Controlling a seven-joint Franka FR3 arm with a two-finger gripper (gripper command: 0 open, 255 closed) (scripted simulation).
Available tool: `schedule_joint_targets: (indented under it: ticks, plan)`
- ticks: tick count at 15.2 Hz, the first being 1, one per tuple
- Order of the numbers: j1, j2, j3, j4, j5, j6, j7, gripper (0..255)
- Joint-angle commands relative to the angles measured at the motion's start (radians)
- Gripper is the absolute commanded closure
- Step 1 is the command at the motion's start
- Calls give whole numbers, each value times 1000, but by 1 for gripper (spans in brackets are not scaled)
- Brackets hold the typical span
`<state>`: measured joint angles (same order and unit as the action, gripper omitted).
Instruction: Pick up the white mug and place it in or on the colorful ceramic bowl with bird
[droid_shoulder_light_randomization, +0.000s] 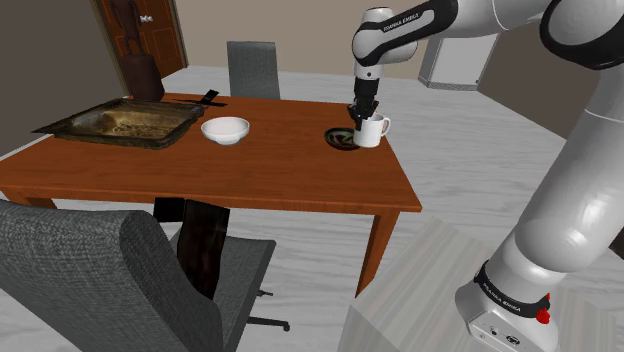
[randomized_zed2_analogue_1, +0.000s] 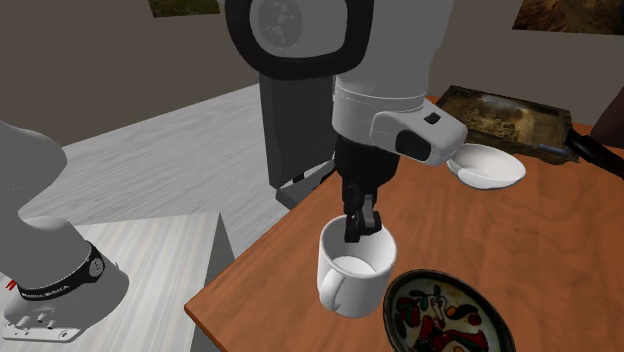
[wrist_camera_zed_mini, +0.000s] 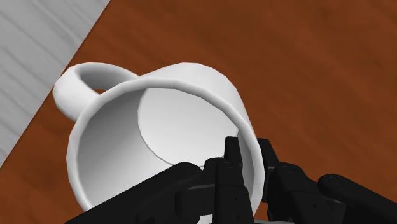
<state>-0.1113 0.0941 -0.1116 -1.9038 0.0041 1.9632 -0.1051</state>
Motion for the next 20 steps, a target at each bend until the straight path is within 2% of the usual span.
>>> schedule_joint_targets:
  ticks: [1, 4, 7, 12, 15, 16, 20]
  plan:
    - [-1, -8, -1, 20, -1, -27, -1, 255]
    - [0, -16, -1, 50, -2, -66, 0, 255]
    - [-14, 102, -9, 223, 12, -122, -25, 255]
    - [-48, 328, -16, 578, 40, -252, -59, 255]
    - [-78, 511, -14, 885, 58, -377, -73, 255]
    - [-82, 533, -13, 923, 60, -393, -73, 255]
    - [-78, 515, -13, 840, 58, -327, -74, 255]
